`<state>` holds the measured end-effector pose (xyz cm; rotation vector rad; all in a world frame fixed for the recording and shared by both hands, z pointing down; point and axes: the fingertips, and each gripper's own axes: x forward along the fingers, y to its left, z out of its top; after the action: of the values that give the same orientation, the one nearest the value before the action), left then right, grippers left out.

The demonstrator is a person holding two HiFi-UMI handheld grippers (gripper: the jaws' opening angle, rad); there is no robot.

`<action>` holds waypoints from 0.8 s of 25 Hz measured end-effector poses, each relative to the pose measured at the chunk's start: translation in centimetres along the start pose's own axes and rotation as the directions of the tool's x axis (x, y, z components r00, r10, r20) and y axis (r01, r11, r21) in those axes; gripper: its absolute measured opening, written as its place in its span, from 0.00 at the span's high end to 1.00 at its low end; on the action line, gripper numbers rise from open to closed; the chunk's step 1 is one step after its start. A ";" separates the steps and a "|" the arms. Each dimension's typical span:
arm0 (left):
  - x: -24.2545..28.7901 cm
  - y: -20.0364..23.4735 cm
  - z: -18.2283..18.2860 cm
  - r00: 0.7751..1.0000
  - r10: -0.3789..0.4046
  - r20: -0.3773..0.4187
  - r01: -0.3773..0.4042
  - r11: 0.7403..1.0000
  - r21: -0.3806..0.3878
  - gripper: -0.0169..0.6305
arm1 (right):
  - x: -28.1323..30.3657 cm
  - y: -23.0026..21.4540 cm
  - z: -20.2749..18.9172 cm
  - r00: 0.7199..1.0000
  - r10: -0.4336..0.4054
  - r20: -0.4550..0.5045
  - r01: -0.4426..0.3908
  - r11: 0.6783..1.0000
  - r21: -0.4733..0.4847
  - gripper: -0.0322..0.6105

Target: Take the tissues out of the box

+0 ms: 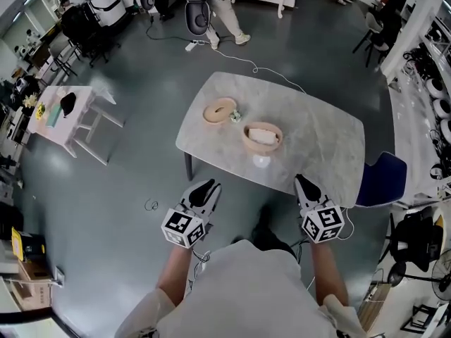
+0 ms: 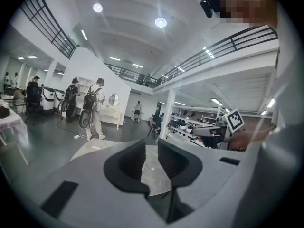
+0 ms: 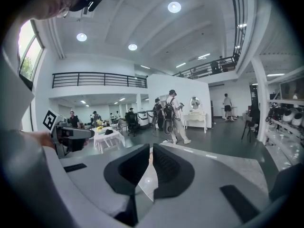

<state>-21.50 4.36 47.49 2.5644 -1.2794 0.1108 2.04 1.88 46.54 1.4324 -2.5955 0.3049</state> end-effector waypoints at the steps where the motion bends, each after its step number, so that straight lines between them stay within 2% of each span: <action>1: 0.8 0.2 0.1 1.000 0.004 -0.003 -0.004 1.000 -0.003 0.84 | 0.7 -0.6 -0.1 1.000 0.006 -0.006 -0.006 1.000 0.006 0.88; 20: 16.0 2.9 1.7 0.992 0.098 -0.076 -0.100 0.995 -0.018 0.84 | 12.4 -13.5 -0.6 0.980 0.169 -0.107 -0.164 0.985 0.057 0.88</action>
<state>-14.20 -10.19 49.49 2.4538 -1.3715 0.2095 7.01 -15.13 51.38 1.1767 -2.6376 0.4573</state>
